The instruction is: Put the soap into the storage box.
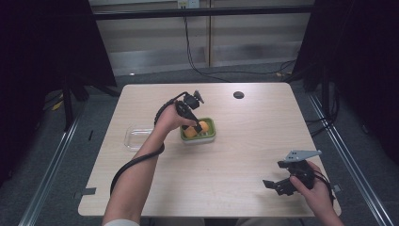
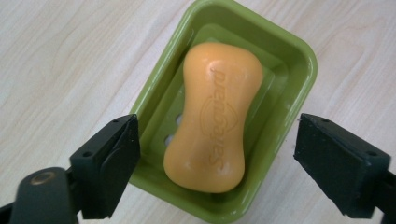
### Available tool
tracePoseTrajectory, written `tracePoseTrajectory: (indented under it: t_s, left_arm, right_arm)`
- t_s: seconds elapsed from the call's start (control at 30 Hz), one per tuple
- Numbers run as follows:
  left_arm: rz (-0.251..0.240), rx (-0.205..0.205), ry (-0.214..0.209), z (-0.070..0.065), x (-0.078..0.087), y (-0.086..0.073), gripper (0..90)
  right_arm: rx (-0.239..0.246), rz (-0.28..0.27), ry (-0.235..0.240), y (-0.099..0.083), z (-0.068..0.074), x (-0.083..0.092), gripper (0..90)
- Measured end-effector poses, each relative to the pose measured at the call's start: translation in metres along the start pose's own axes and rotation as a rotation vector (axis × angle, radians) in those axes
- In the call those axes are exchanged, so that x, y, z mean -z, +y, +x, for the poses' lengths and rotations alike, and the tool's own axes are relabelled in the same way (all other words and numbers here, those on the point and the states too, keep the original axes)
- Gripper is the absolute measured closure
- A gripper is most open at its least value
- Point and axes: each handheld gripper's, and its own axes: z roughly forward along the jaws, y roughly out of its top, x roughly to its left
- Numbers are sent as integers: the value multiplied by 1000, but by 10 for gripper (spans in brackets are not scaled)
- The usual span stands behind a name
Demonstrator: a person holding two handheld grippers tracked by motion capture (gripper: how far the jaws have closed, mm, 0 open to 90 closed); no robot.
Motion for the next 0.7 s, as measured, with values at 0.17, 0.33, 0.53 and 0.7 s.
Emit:
tracePoseTrajectory:
  t_s: [0.17, 0.33, 0.53, 0.7]
  left_arm:
    - [2, -16, -13, -2, 4, -4, 115]
    - [-22, -19, -18, -6, 6, -10, 104]
    - [-26, -21, -37, -11, 7, -17, 102]
    - [-41, -20, -41, -16, 6, -22, 100]
  right_arm:
    - [8, 2, 2, 0, -1, -2, 13]
    - [5, 3, 1, 0, 0, -2, 13]
    - [3, 5, 0, 0, 1, -2, 13]
    - [4, 4, 0, 0, 2, -2, 13]
